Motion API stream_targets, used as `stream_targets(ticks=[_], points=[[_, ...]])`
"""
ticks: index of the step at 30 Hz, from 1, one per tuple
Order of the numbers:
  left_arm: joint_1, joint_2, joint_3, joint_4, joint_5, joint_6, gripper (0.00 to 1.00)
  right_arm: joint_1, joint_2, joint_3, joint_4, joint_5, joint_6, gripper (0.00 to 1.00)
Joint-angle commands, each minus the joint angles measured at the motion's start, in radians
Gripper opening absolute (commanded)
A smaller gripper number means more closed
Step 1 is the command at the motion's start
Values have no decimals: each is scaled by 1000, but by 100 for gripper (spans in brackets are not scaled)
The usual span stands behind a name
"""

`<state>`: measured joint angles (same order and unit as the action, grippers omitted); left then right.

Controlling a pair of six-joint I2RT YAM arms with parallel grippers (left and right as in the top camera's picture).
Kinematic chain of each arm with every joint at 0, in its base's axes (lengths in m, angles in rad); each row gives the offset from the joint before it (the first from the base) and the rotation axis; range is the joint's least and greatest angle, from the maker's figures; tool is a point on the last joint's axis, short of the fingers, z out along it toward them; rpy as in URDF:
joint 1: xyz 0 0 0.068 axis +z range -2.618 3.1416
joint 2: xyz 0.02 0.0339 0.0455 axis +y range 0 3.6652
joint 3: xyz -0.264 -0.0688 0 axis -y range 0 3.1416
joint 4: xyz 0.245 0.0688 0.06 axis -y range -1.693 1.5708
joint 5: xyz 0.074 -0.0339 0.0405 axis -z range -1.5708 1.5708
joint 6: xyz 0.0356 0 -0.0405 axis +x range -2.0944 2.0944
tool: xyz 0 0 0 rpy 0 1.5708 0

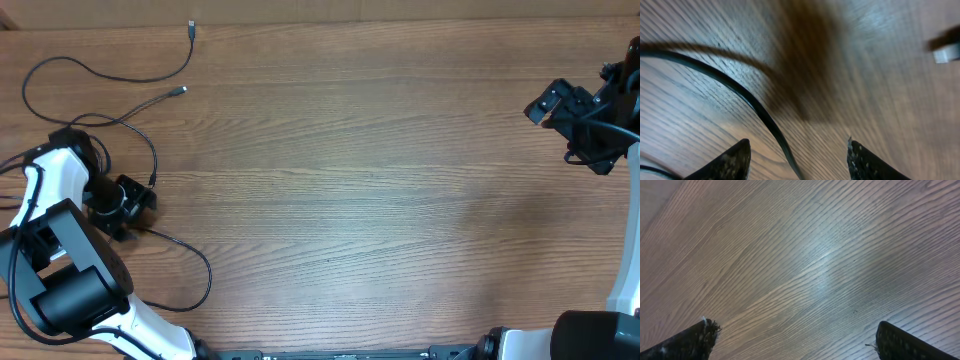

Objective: Untangle cables

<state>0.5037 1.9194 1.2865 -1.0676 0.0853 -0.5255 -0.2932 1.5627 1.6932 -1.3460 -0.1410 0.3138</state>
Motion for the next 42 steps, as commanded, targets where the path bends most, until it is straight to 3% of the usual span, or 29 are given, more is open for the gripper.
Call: stream_targets(ticks=[1, 5, 8, 13, 19, 26, 35, 39, 42], points=[[-6, -15, -74, 44, -14, -61, 61, 0, 0, 8, 5, 6, -3, 100], [-7, -15, -125, 119, -15, -62, 52, 0, -1, 8, 5, 6, -3, 100], [-7, -15, -146, 167, -14, -62, 17, 0, 0, 8, 5, 6, -3, 100], [-7, -15, -146, 212, -4, -61, 4, 0, 0, 8, 5, 6, -3, 100], [-7, -15, -114, 261, 42, -13, 4, 0, 0, 8, 5, 6, -3, 100], [-7, -16, 6, 201, 46, -11, 4, 0, 0, 8, 5, 6, -3, 100], [-26, -16, 148, 151, 99, 79, 4, 0, 0, 8, 5, 6, -3, 100], [-34, -15, 154, 93, 86, 52, 4, 0, 0, 8, 5, 6, -3, 100], [-34, -15, 152, 7, -8, -26, 4, 0, 0, 8, 5, 6, -3, 100]])
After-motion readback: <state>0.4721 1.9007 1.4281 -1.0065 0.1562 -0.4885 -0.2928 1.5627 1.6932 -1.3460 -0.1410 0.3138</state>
